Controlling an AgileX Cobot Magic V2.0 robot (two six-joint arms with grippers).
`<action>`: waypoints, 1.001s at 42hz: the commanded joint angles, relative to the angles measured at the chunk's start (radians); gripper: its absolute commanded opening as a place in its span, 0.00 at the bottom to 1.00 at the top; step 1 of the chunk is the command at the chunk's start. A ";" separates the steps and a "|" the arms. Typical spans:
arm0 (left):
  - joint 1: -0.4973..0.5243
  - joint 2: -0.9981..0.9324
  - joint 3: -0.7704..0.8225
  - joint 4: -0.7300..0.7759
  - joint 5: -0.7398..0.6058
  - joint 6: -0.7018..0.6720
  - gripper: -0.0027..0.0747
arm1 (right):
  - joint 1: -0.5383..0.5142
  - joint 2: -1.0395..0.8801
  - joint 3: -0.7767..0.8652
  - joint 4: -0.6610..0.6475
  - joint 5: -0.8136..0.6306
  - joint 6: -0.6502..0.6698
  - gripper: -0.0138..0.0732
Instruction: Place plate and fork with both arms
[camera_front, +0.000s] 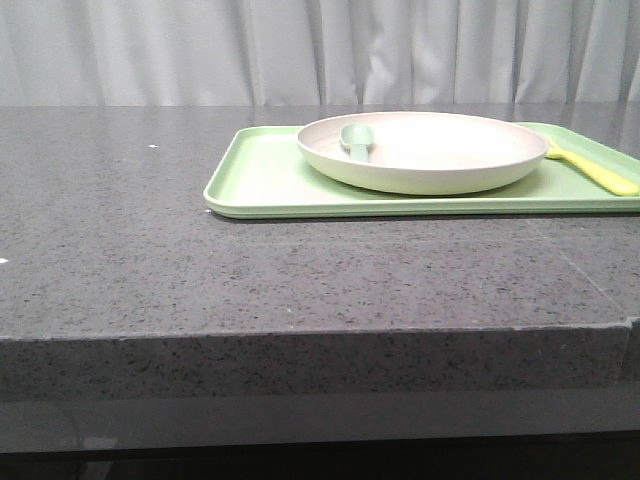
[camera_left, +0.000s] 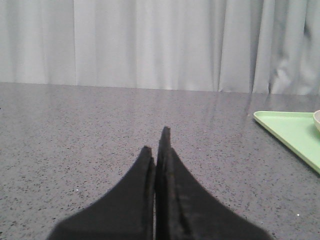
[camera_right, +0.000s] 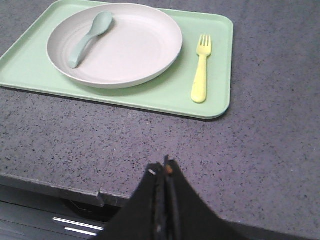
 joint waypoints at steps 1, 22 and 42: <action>-0.007 -0.024 0.004 -0.082 -0.085 0.070 0.01 | 0.000 0.009 -0.028 0.004 -0.068 -0.010 0.08; -0.002 -0.024 0.004 -0.117 -0.087 0.121 0.01 | 0.000 0.009 -0.028 0.004 -0.068 -0.010 0.08; 0.018 -0.024 0.004 -0.094 -0.080 0.059 0.01 | 0.000 0.009 -0.028 0.004 -0.068 -0.010 0.08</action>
